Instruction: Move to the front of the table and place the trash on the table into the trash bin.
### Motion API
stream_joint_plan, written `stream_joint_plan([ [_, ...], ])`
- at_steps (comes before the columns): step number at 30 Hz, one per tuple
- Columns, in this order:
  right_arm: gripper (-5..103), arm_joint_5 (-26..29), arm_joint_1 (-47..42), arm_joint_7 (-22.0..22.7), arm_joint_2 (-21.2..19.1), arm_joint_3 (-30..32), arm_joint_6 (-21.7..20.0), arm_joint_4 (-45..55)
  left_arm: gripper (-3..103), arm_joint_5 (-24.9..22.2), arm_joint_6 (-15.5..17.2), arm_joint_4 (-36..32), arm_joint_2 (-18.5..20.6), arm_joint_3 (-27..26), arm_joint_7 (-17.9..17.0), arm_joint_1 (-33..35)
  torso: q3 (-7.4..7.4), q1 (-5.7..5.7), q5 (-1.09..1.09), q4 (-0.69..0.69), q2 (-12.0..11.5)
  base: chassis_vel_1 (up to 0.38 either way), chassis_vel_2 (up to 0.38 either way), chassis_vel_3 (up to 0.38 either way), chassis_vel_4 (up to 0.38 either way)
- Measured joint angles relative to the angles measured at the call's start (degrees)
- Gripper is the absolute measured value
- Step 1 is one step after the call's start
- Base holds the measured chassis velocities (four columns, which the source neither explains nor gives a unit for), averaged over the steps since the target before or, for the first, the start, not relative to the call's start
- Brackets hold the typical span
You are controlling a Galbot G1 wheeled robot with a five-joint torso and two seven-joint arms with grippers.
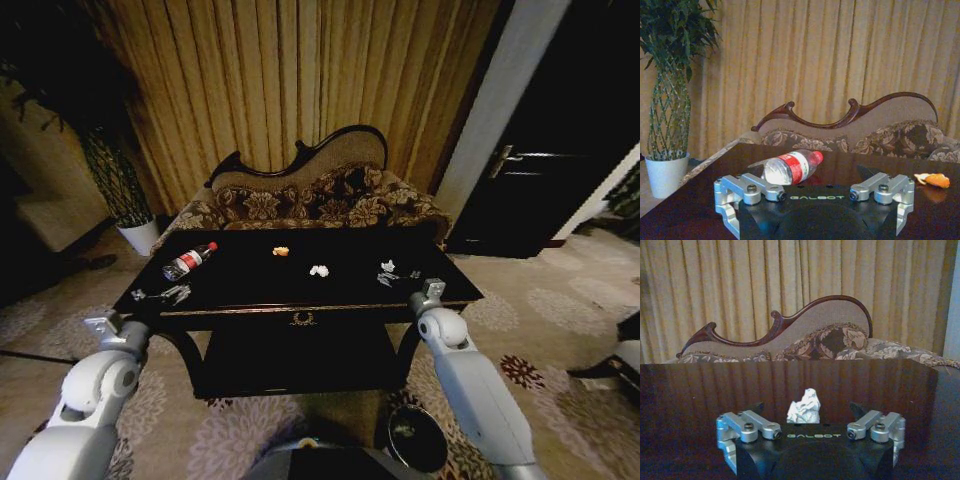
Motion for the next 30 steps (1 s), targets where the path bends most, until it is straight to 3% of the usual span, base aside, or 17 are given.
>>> stream_joint_plan([
  [1, 98, 0.0, 0.0, 0.0, 0.0, 0.0, 0.0, 0.0, 100, 0.0, 0.0, 0.0, 0.0, 0.0, 0.0, 0.0, 0.0, 0.0, 0.0, 0.0, 0.0, 0.0, 0.0, 0.0, 0.0],
  [5, 77, -0.29, 0.07, 0.0, 0.02, 0.21, 0.69, -0.6, 100, 0.05, -0.25, 0.07, -0.04, 0.01, 0.0, -0.06, 0.0, 0.0, 0.0, 0.0, 0.0, 0.0, 0.0, 0.0, 0.0],
  [6, 77, -0.29, 0.07, 0.0, 0.02, 0.21, 0.69, -0.6, 100, 0.05, -0.25, 0.07, -0.04, 0.01, 0.0, -0.06, 0.0, 0.0, 0.0, 0.0, 0.0, 0.0, 0.0, 0.0, 0.0],
  [10, 61, -1.0, -0.21, 0.0, 0.09, 0.29, 1.1, -0.91, 100, 0.06, -0.31, 0.07, 0.02, -0.04, -0.01, -0.12, 0.0, 0.0, 0.0, 0.0, 0.0, 0.0, 0.0, 0.0, 0.0],
  [19, 51, -1.24, -0.56, 0.0, 0.14, 0.73, 1.23, -1.05, 100, 0.1, -0.34, 0.05, -0.05, -0.04, -0.02, -0.13, 0.0, 0.0, 0.0, 0.0, 0.0, 0.0, 0.0, 0.0, 0.0],
  [22, 38, -1.23, -0.77, 0.0, 0.11, 1.13, 1.43, -1.03, 100, 0.12, -0.38, 0.01, -0.07, -0.05, -0.02, -0.13, 0.0, 0.0, 0.0, 0.0, 0.0, 0.0, 0.0, 0.0, 0.0],
  [25, 34, -1.19, -0.88, 0.0, 0.1, 1.31, 1.46, -0.96, 100, 0.11, -0.39, 0.0, -0.07, -0.09, -0.02, -0.12, 0.0, 0.0, 0.0, 0.0, 0.0, 0.0, 0.0, 0.0, 0.0],
  [30, 19, -1.04, -1.42, 0.0, 0.01, 2.02, 1.74, -0.57, 100, 0.12, -0.56, 0.0, -0.06, -0.17, 0.0, -0.12, 0.0, 0.0, 0.0, 0.0, 0.0, 0.0, 0.0, 0.0, 0.0],
])
